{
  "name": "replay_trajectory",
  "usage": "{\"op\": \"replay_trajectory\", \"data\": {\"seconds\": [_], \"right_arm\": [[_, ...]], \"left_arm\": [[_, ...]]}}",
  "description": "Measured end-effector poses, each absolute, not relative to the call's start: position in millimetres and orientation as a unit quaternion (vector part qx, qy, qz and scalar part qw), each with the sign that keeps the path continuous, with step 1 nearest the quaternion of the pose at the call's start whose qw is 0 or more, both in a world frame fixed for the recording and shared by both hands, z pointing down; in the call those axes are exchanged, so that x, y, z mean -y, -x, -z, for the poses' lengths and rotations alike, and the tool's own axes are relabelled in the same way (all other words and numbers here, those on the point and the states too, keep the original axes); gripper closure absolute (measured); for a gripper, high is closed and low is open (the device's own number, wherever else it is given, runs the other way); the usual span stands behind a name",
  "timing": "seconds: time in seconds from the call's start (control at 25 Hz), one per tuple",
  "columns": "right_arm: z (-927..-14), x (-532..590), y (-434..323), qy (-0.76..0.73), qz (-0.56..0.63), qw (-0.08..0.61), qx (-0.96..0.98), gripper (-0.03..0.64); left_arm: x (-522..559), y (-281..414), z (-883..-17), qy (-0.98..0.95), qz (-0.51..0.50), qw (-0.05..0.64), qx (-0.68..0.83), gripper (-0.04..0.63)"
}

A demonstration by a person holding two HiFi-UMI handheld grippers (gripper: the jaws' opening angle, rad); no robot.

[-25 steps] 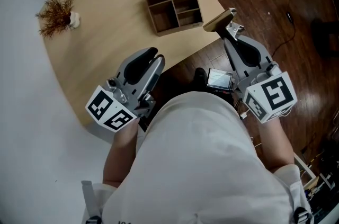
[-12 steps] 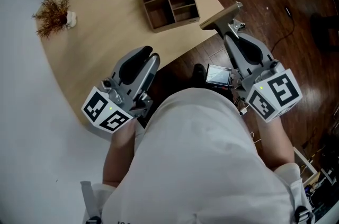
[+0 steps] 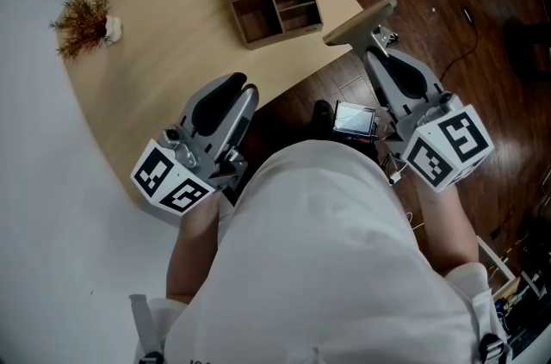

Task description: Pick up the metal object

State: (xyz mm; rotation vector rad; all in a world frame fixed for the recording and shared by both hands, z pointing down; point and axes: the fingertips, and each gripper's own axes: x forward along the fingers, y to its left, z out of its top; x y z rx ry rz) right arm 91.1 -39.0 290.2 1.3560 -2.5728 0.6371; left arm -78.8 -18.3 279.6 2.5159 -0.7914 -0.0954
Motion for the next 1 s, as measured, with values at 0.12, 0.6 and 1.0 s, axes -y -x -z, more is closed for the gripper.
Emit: {"op": "replay_trajectory", "data": {"seconds": [0.12,0.6,1.0], "right_arm": [[-289.0,39.3,-89.3,-0.451,-0.209,0.085,0.864,0.613],[-290.4,40.3,-89.0,-0.452,-0.204,0.092,0.864,0.612],[-288.6,42.1,-87.7,-0.449,-0.198,0.095,0.866,0.612]], "left_arm": [[18.4,78.8,-279.0,-0.923,0.035,0.249,0.290,0.515],[16.8,77.6,-279.1,-0.924,0.034,0.248,0.288,0.515],[15.2,76.0,-278.2,-0.925,0.034,0.247,0.286,0.515]]}}
